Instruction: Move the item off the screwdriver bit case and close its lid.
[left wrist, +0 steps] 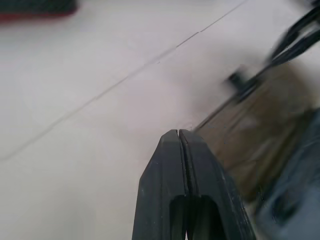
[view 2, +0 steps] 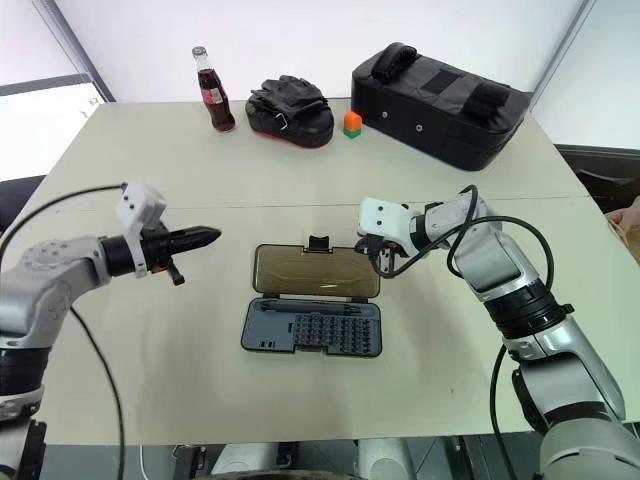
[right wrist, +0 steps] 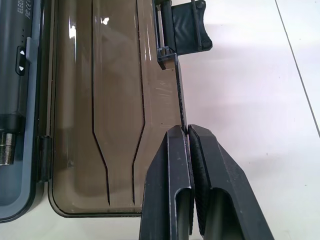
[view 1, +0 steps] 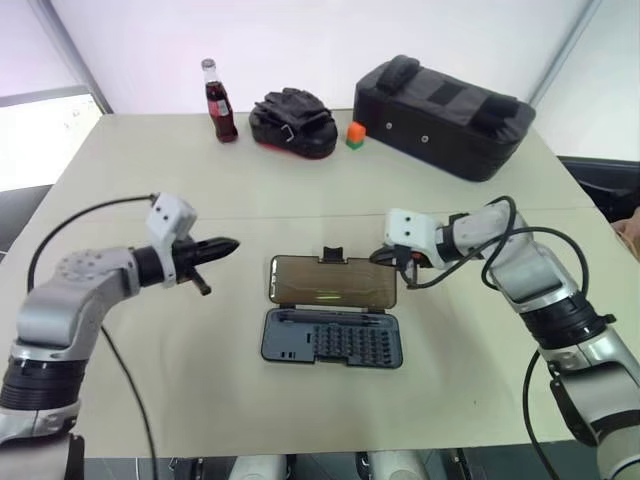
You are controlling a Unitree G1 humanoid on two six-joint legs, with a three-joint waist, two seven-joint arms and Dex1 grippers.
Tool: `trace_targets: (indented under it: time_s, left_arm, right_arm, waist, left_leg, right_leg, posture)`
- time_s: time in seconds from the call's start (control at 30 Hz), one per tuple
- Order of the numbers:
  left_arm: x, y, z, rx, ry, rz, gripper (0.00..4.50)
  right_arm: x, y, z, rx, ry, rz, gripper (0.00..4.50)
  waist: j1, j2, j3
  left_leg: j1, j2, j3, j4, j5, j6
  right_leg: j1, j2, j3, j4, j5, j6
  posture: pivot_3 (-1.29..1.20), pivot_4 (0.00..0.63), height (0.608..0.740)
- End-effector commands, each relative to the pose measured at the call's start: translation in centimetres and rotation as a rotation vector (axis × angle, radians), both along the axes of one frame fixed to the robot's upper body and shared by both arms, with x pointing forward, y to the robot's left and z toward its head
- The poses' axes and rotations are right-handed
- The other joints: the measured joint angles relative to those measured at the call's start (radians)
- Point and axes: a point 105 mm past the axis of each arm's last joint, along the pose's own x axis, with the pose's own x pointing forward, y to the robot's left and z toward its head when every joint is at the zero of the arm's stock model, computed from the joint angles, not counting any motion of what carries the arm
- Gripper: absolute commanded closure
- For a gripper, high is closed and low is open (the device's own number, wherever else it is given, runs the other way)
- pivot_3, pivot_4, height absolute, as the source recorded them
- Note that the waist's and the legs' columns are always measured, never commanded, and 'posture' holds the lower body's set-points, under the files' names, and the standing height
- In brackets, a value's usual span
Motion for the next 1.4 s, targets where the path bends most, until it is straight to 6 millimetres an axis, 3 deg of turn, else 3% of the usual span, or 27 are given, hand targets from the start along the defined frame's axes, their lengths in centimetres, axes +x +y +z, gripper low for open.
trace_targets:
  time_s: [0.03,0.13,0.3,0.63,0.87,0.97,1.2,1.27,1.4]
  left_arm:
    - [0.7,-0.5,-1.9,0.060,-0.023,-0.014,4.50]
    - [0.8,-1.9,-3.8,0.061,0.008,-0.070,4.50]
    - [1.0,-4.6,-4.9,0.024,0.032,-0.186,4.50]
    - [1.8,-8.1,-4.9,-0.068,0.060,-0.331,4.50]
    - [2.0,-8.5,-4.9,-0.079,0.059,-0.355,4.50]
    - [2.4,-8.7,-5.0,-0.074,0.045,-0.342,4.50]
    - [3.4,-8.5,-5.4,-0.034,0.008,-0.306,4.50]
    - [3.6,-8.5,-5.4,-0.032,-0.003,-0.303,4.50]
    - [3.9,-8.8,-4.4,-0.063,-0.041,-0.317,4.50]
  right_arm:
    - [0.0,0.6,1.7,0.030,-0.059,0.025,4.42]
    - [0.0,0.7,1.7,0.035,-0.060,0.022,4.42]
    - [0.1,0.8,1.8,0.040,-0.065,0.014,4.42]
    - [0.1,0.7,1.7,0.043,-0.062,-0.001,4.42]
    - [0.0,0.6,1.5,0.042,-0.058,-0.018,4.42]
    - [0.0,0.5,1.5,0.043,-0.064,-0.028,3.55]
    - [-0.6,0.8,2.0,0.039,-0.095,-0.038,0.02]
    - [-1.0,0.9,2.7,0.041,-0.116,-0.039,0.02]
    - [-2.5,1.1,6.2,0.123,-0.163,-0.052,0.02]
  waist:
    - [0.006,0.000,0.000]
    - [0.005,0.000,0.000]
    - [0.002,0.000,0.000]
    - [0.002,0.000,0.000]
    - [0.001,0.000,0.000]
    - [0.003,0.000,0.000]
    - [0.002,-0.001,0.000]
    - [0.003,-0.001,0.000]
    - [0.002,-0.001,0.000]
  left_leg:
    - [0.000,0.000,0.000,0.000,0.000,0.000]
    - [-0.001,0.000,0.000,0.000,0.001,-0.003]
    - [-0.001,-0.001,0.000,0.000,0.001,-0.003]
    - [-0.001,-0.002,0.000,0.001,0.000,0.000]
    - [-0.001,-0.002,0.000,0.001,0.000,-0.001]
    - [-0.001,-0.002,0.000,0.002,0.000,0.000]
    - [-0.001,-0.002,0.000,0.002,0.000,0.000]
    - [0.000,-0.002,0.000,0.003,0.000,0.000]
    - [0.000,-0.002,-0.001,0.003,0.000,0.000]
  right_leg:
    - [0.000,0.000,0.000,0.000,0.000,0.000]
    - [0.000,-0.002,0.000,-0.001,0.000,0.000]
    - [0.000,-0.002,0.000,-0.001,0.000,0.000]
    - [0.000,-0.001,0.000,0.001,0.000,0.001]
    - [0.000,-0.001,0.000,0.001,0.000,0.001]
    - [0.000,-0.001,0.000,0.002,0.000,0.001]
    - [0.000,-0.001,0.000,0.004,0.000,0.001]
    - [0.000,-0.001,0.000,0.005,0.000,0.001]
    - [-0.001,-0.001,0.000,0.007,0.000,0.001]
  posture:
    - [0.00,0.150,0.740]
    - [0.00,0.150,0.740]
    - [0.00,0.150,0.740]
    - [0.00,0.150,0.740]
    - [0.00,0.150,0.740]
    - [0.00,0.150,0.740]
    - [0.00,0.150,0.740]
    - [0.00,0.150,0.740]
    - [0.00,0.150,0.740]
